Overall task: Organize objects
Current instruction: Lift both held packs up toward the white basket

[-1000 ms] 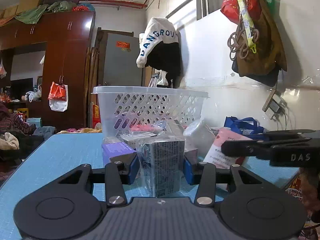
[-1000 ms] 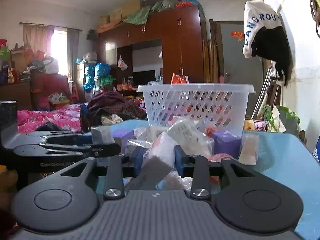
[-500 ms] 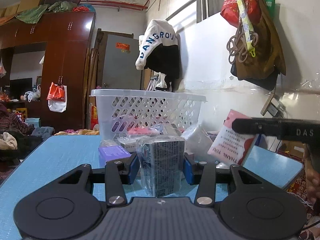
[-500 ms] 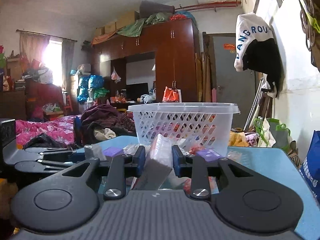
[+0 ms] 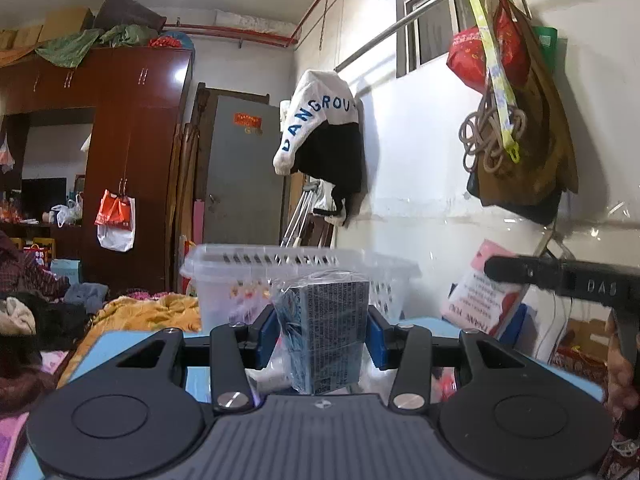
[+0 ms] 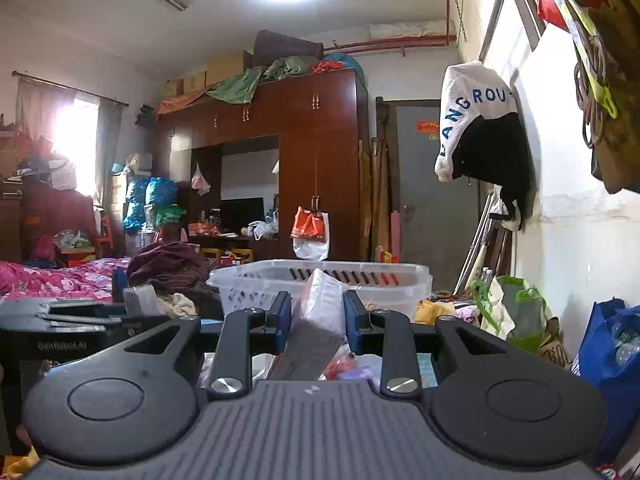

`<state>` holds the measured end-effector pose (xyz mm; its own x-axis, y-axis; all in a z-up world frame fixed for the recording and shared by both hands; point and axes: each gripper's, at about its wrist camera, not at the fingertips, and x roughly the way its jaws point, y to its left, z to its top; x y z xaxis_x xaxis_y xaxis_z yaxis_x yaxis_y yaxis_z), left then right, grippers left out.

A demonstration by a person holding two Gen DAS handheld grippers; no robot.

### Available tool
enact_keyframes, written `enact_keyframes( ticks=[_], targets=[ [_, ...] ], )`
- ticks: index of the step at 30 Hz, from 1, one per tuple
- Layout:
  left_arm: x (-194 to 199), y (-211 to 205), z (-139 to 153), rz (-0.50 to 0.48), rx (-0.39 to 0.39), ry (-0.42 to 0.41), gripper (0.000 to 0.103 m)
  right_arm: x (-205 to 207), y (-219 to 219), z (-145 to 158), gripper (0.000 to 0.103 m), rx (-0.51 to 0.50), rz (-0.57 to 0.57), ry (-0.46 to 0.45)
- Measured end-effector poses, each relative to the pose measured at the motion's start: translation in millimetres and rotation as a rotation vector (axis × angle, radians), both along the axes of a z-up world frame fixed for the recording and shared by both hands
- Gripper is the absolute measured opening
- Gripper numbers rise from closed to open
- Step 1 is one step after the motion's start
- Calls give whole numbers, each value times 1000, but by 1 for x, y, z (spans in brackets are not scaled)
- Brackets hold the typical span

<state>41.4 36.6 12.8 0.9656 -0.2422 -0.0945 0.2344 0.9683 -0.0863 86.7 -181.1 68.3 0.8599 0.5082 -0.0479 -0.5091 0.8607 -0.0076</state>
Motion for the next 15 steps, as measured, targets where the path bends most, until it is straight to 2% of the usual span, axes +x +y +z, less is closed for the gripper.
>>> enact_keyframes(
  ticks=[5,10,15],
  targets=[
    [17,1,29,-5,-2,-20,49,14,2,17,31,-2,-14,-18],
    [60,3,80,-5,-13,-17,49,48,19,53,31,-31,-44,-44],
    [124,3,112,22,-2,67,49,94,44,76,30,-56,-103,-52]
  ],
)
